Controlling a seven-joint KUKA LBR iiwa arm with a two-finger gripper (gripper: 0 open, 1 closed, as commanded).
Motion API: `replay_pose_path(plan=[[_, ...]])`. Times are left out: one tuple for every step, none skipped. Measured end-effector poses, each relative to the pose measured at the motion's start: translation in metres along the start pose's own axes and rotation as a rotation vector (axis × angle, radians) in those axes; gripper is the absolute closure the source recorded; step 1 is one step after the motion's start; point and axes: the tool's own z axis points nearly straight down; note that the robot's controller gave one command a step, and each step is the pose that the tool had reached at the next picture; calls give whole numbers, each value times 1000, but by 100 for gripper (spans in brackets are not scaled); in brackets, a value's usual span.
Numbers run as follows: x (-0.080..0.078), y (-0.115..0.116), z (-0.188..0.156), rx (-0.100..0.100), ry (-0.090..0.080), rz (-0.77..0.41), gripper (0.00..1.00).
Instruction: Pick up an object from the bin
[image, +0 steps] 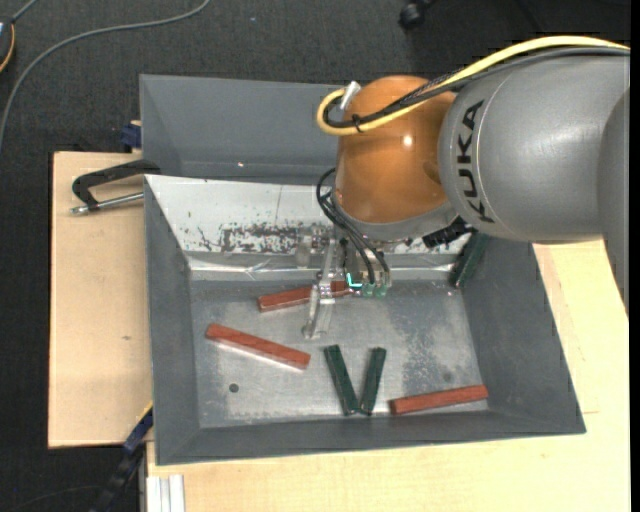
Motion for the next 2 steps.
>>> replay_pose_path(plan=[[14,2,122,-2,-9,-130,0],[9,-17,101,1,-7,-425,0]])
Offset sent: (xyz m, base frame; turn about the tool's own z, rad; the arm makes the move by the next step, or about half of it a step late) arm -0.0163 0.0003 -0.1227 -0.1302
